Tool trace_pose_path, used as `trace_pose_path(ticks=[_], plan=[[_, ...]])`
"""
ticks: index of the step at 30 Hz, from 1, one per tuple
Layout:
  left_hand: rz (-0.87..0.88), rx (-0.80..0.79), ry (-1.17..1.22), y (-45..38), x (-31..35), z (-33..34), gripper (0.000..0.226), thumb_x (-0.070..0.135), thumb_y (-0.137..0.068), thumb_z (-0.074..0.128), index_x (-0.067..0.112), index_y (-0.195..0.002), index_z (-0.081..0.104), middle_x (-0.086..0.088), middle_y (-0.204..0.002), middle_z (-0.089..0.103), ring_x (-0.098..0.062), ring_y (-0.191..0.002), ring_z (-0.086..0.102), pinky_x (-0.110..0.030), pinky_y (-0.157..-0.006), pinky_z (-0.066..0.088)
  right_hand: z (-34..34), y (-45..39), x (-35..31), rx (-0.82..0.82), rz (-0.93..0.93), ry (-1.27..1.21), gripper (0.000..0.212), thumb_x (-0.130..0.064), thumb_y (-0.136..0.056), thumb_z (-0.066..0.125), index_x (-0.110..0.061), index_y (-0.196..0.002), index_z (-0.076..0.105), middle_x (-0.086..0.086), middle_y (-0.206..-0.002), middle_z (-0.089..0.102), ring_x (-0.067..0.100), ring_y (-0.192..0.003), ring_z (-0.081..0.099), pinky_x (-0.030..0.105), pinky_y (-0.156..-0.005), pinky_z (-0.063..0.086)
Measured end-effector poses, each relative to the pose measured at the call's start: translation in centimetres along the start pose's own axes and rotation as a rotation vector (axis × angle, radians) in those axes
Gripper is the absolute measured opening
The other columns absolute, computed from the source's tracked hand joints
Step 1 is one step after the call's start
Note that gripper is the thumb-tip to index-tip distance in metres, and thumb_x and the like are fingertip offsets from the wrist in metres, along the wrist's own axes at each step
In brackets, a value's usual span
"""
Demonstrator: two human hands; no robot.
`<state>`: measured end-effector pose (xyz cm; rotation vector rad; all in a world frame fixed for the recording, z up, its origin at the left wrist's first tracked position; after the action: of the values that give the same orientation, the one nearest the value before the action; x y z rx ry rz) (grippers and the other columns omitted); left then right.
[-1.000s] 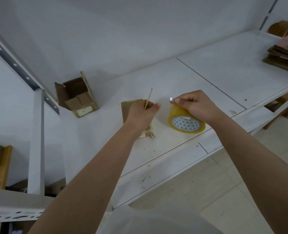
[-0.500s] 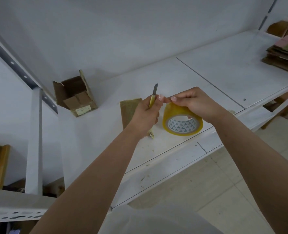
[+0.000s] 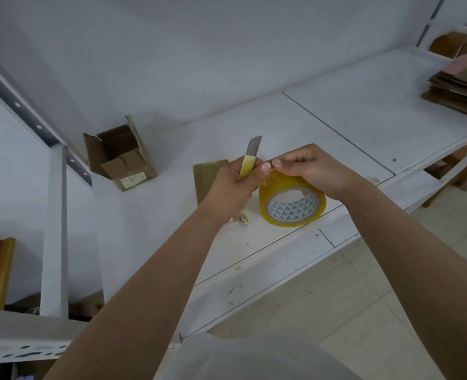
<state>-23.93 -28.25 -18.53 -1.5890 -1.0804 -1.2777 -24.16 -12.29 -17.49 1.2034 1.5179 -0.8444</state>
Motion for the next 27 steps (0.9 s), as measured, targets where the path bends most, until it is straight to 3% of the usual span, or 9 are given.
trace_pose_path(ticks=[4,7,10,13,18,20,23,27], plan=[[-0.048,-0.051,-0.133,-0.3,-0.1,0.5,0.027,0.029,-0.099,0.053,0.014,-0.075,0.056,0.015,-0.047,0.048,-0.003,-0.049,0.044,-0.018,-0.054,0.037,0.2,0.2,0.5,0.012,0.041,0.060,0.027,-0.031,-0.094,0.060,-0.011,-0.102,0.075,0.012,-0.091,0.075,0.029,-0.084,0.073,0.035,-0.077,0.058],[-0.187,-0.008,-0.107,-0.4,-0.4,0.5,0.031,0.030,-0.097,0.057,0.013,-0.071,0.055,0.014,-0.044,0.047,-0.003,-0.043,0.041,-0.018,-0.048,0.035,0.1,0.1,0.9,0.156,0.009,0.175,0.025,-0.035,-0.093,0.062,-0.017,-0.101,0.077,0.008,-0.093,0.075,0.029,-0.089,0.070,0.046,-0.087,0.055],[-0.417,0.045,0.192,0.4,-0.9,1.4,0.030,0.027,-0.094,0.064,0.011,-0.070,0.055,0.005,-0.053,0.048,-0.004,-0.039,0.035,-0.017,-0.039,0.030,-0.2,0.1,1.0,0.407,-0.049,0.390,0.018,-0.039,-0.093,0.062,-0.034,-0.105,0.074,-0.016,-0.083,0.070,0.007,-0.085,0.065,0.031,-0.081,0.049],[-0.553,0.071,0.325,1.3,-1.2,2.3,0.027,0.027,-0.091,0.068,0.012,-0.071,0.059,0.003,-0.058,0.052,-0.004,-0.041,0.034,-0.016,-0.038,0.028,0.1,0.1,0.9,0.544,-0.103,0.535,0.020,-0.039,-0.093,0.060,-0.038,-0.111,0.070,-0.019,-0.068,0.059,0.006,-0.076,0.059,0.026,-0.070,0.043],[-0.424,0.203,0.194,1.5,-0.9,-2.1,0.018,0.019,-0.093,0.065,0.008,-0.079,0.064,-0.004,-0.070,0.066,-0.003,-0.038,0.040,-0.011,-0.036,0.029,-1.3,0.0,2.3,0.625,-0.128,0.741,0.025,-0.039,-0.093,0.058,-0.037,-0.117,0.066,-0.008,-0.088,0.070,0.022,-0.087,0.066,0.028,-0.070,0.040],[-0.402,0.342,0.074,2.0,-1.7,-6.2,0.022,0.027,-0.094,0.062,0.011,-0.079,0.065,-0.001,-0.074,0.064,-0.003,-0.042,0.046,-0.013,-0.043,0.034,-1.9,-0.2,3.4,0.630,-0.141,0.852,0.028,-0.032,-0.093,0.060,-0.028,-0.120,0.065,0.004,-0.091,0.072,0.033,-0.085,0.066,0.032,-0.073,0.040],[-0.421,0.512,-0.302,3.5,-4.4,-11.7,0.031,0.041,-0.099,0.048,0.018,-0.086,0.064,0.005,-0.081,0.062,-0.011,-0.070,0.055,-0.026,-0.065,0.040,-1.1,-0.6,5.7,0.549,-0.134,0.932,0.031,-0.020,-0.089,0.064,-0.014,-0.120,0.064,0.015,-0.089,0.070,0.038,-0.084,0.063,0.038,-0.080,0.038],[-0.609,0.445,-0.920,7.1,-9.5,-14.3,0.038,0.043,-0.101,0.037,0.010,-0.109,0.052,-0.011,-0.103,0.060,-0.031,-0.086,0.057,-0.036,-0.070,0.039,1.4,-0.1,9.1,0.407,-0.048,0.923,0.037,-0.009,-0.086,0.064,-0.005,-0.122,0.058,0.018,-0.100,0.068,0.040,-0.096,0.060,0.042,-0.086,0.039]])
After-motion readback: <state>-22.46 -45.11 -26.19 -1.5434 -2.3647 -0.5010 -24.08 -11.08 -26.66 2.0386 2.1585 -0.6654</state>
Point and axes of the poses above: each hand's wrist, its own y-axis away from the middle knuckle, its own z-axis out of the palm, x = y × z, the point moved 5 cm from there along -y, towards the middle knuckle
